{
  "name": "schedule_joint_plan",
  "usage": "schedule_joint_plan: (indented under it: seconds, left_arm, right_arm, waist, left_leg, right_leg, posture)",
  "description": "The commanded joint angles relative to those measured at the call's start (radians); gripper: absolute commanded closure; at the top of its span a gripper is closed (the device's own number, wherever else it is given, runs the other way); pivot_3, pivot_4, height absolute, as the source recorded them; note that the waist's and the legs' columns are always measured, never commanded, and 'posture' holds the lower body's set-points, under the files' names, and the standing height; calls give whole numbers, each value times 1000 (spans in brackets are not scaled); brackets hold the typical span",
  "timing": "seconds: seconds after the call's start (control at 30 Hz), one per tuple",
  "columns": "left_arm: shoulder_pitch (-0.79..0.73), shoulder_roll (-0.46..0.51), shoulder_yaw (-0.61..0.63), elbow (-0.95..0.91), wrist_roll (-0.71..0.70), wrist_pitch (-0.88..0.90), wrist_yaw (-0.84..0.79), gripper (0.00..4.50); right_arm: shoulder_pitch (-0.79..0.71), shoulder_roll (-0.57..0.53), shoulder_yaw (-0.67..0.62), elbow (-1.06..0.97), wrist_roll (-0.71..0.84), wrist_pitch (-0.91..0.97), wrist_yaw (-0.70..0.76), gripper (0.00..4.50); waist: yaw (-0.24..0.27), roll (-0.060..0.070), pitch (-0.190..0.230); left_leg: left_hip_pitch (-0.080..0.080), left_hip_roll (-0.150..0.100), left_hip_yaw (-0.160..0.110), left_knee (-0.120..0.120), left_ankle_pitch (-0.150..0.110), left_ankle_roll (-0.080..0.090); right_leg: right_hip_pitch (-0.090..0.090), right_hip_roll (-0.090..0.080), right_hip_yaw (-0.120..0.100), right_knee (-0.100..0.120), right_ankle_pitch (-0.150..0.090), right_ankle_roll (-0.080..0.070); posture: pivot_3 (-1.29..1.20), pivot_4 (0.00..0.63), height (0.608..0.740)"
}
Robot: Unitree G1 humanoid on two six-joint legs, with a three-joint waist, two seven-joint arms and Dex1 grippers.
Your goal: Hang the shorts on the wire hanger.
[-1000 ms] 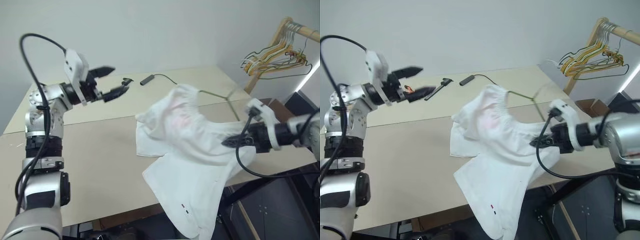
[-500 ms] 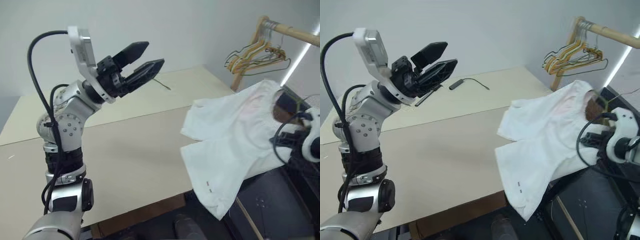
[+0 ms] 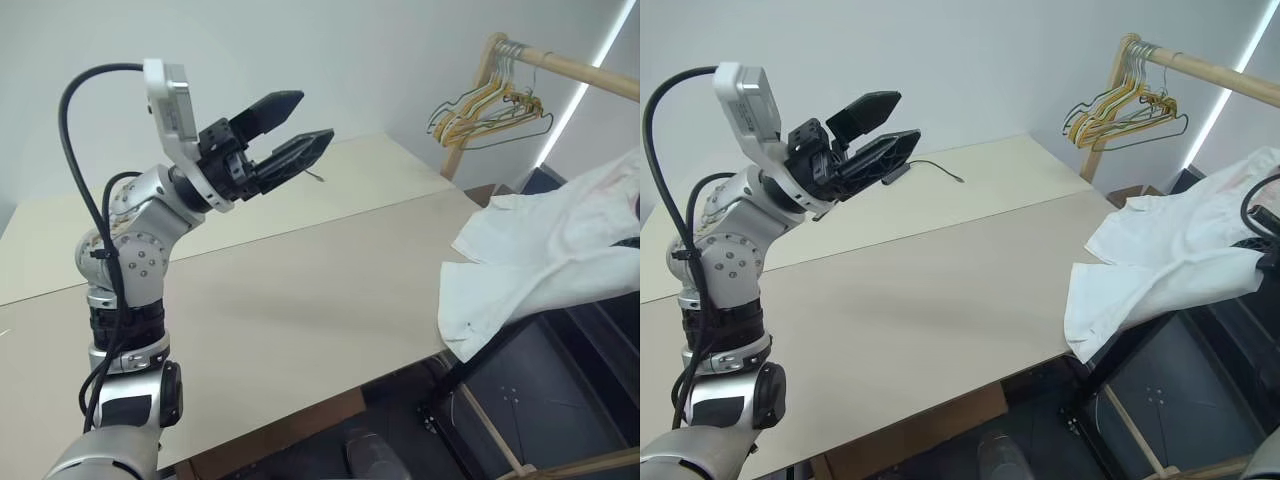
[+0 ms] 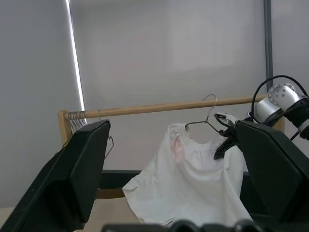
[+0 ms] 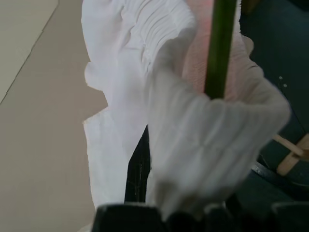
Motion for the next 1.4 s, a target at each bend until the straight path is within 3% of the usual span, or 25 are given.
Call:
schedule_joint_plan:
  seconds: [0.03, 0.37, 0.57, 0.83, 1.07, 1.3, 1.4]
  left_arm:
    - [-18, 8, -6, -20, -5, -20, -9, 8]
    - [-22, 2, -22, -18, -2, -30, -18, 8]
    - [-11, 3, -27, -33, 1, -31, -18, 8]
    - [0, 9, -30, -51, -4, -21, -22, 8]
    - [2, 16, -32, -57, -11, -8, -28, 8]
    - [1, 18, -38, -60, -15, -2, -36, 8]
    - [2, 19, -38, -61, -16, -1, -38, 0]
  right_arm:
    - [-95, -50, -39, 66, -75, -31, 0, 4500]
    - [-283, -124, 36, 300, -234, -221, 73, 4500]
    - [-318, -152, 48, 429, -294, -326, 93, 4500]
    - [-214, -183, -8, 552, -297, -487, 105, 4500]
    - [-138, -187, -41, 576, -287, -520, 111, 4500]
    - [-95, -162, 31, 527, -334, -537, 185, 4500]
    - [-98, -162, 57, 513, -350, -535, 204, 3620]
  waist:
    - [3, 1, 0]
    - [3, 1, 1]
    - [2, 1, 1]
    - [0, 1, 1]
    - [-11, 0, 2]
    - [-22, -1, 2]
    - [-23, -1, 2]
  left_leg:
    - [0, 0, 0, -1, 0, 0]
    - [0, -2, 4, -9, -1, 1]
    - [1, -2, 4, -9, -1, 1]
    - [2, -2, 6, -10, -1, 1]
    - [6, -2, 9, -10, -1, 1]
    - [8, -1, 9, -10, -1, 1]
    - [8, -2, 10, -10, -1, 1]
  right_leg:
    - [0, 0, 0, -1, 0, 0]
    - [-2, -2, 2, -8, 1, -2]
    - [-1, -2, 2, -7, 0, 0]
    - [0, -2, 4, -7, 0, 0]
    - [2, -1, 7, -7, -3, 5]
    - [4, -1, 8, -7, -3, 6]
    - [4, -1, 9, -7, -3, 7]
  posture:
    - [-302, 0, 740]
    - [-310, 0, 740]
    - [-305, 0, 740]
    - [-299, 0, 740]
    - [-299, 0, 740]
    - [-300, 0, 740]
    - [-299, 0, 740]
